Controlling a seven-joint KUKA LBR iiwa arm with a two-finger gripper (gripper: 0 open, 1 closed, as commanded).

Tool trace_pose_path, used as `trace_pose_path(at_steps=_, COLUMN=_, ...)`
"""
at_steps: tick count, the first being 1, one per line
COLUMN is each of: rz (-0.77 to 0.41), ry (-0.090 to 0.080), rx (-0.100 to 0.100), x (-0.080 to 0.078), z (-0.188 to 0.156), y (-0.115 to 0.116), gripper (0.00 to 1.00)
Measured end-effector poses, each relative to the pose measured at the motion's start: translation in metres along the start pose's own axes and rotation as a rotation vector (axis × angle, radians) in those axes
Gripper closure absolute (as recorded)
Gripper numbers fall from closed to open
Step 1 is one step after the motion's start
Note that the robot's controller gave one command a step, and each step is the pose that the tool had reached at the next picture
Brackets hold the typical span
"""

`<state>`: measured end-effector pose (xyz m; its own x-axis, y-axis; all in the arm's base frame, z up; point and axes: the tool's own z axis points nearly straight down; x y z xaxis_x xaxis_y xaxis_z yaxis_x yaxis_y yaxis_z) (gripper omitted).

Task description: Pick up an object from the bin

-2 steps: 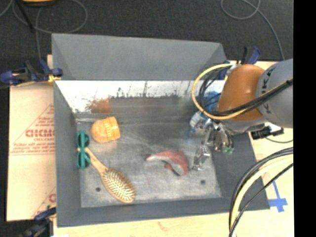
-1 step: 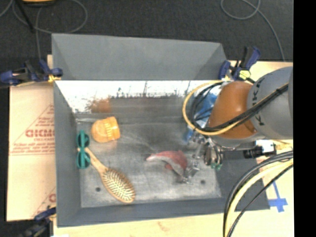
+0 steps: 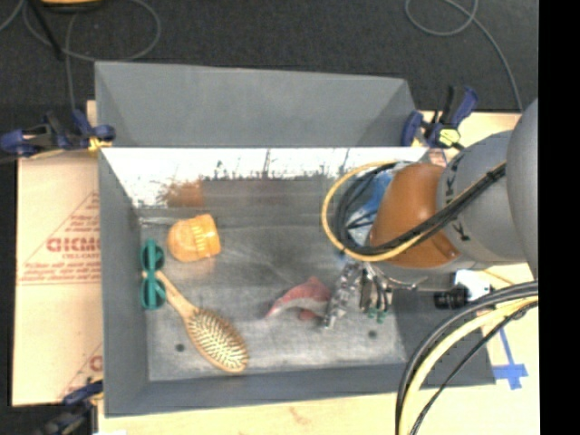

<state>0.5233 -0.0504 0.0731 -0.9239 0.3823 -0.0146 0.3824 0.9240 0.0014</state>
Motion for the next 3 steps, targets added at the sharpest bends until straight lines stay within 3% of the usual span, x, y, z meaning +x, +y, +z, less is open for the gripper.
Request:
trace_pose_path(at_steps=1, rz=-0.001, ry=0.000, rx=0.000, x=0.000, z=0.000, y=0.000, gripper=1.00)
trace_pose_path(at_steps=2, rz=-0.039, ry=0.019, rx=0.004, x=0.004, z=-0.045, y=-0.004, gripper=1.00)
trace_pose_path(at_steps=3, rz=-0.004, ry=0.011, rx=-0.001, x=0.001, z=-0.107, y=0.011, gripper=1.00)
